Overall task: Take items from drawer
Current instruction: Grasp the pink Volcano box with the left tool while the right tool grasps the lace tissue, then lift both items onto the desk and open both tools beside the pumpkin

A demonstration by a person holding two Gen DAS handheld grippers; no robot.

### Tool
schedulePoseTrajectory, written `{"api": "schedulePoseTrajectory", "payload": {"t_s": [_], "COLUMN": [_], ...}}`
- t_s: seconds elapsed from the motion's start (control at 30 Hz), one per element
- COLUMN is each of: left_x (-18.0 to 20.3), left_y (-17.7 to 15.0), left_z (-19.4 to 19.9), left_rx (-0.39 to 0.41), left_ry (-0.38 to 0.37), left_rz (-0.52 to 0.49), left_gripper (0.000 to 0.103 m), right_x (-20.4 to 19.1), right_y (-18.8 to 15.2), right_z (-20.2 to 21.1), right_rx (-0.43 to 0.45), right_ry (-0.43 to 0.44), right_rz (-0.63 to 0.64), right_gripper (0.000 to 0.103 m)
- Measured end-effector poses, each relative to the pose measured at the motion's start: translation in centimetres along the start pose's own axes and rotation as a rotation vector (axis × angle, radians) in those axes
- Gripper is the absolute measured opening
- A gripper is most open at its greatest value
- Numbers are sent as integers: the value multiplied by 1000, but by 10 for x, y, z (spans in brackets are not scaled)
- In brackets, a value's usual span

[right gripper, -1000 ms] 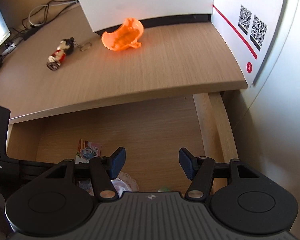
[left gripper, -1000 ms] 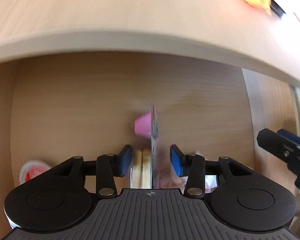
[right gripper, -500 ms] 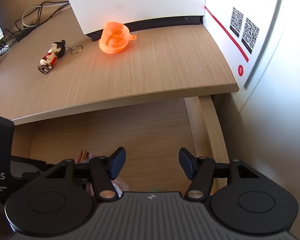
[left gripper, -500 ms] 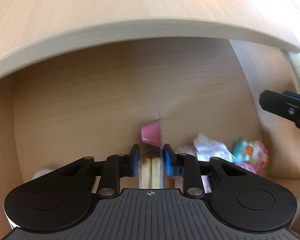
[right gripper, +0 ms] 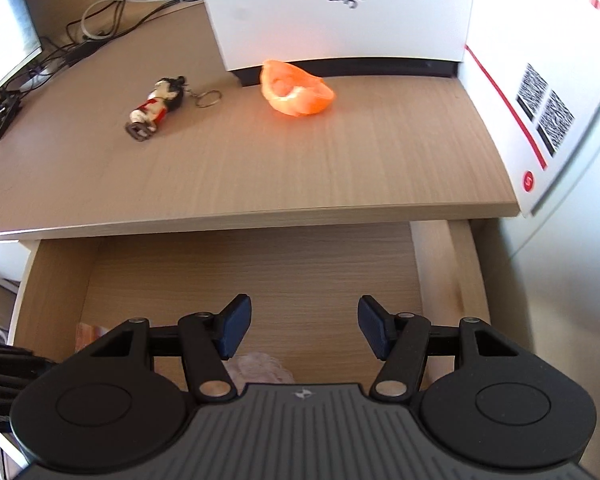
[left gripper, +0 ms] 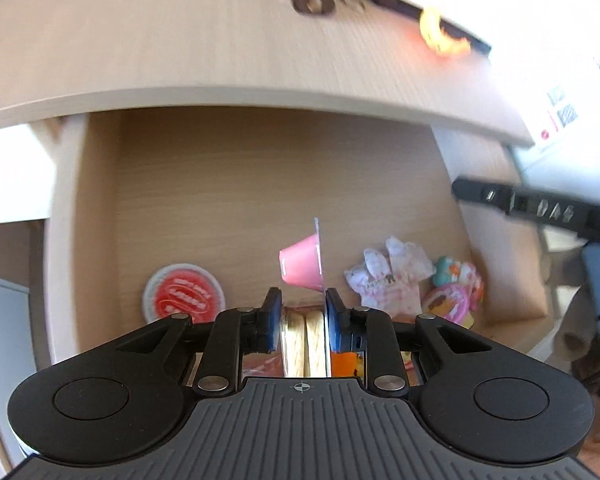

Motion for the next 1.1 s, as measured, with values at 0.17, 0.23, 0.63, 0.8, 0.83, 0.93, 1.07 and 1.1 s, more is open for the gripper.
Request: {"api": "schedulePoseTrajectory", "payload": {"t_s": [0.17,0.23,0.63,0.8,0.83,0.93,1.07,1.1], "left_x": [-5,2,23,26,28,37,59,64], "left_y": [-4,-5,-12,-16,-14,1,50,64], "left_z": [12,5,-5,1,5,28,78,93], "left_rx": [47,65,114,102,112,166,300,341], "left_ry": [-32,-45,-87,-87,-92,-130,-186,-202], "left_rz": [28,36,38,-5,-11,-42,-106,-121], "left_gripper": [26,26,26,26,26,26,26,26], "right_x": [-18,-25,-59,-67,-66,-58,-42,-39], "right_y": [-9,-14,-54,-60,-57,-32,35,53], "right_z": [-6,-13,-77,-51,-40,5,91,115], "right_rx": [-57,-109,-391,-343,-313,-191,70,143], "right_ry": [38,79,25,57,64,107,126,129], "right_rz": [43,47,175,181,172,96,30,25], "right_gripper": [63,65,50,17,16,14,14,14]}}
Point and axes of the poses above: each gripper's, at about its wrist camera, not at the fingertips, and z roughly against the way its jaws point, x to its right, y to its top, the point moved 6 cm from there along -z, roughly the way its jaws point, and after that the axes turned 1 degree about z, right-handed, at the moved point
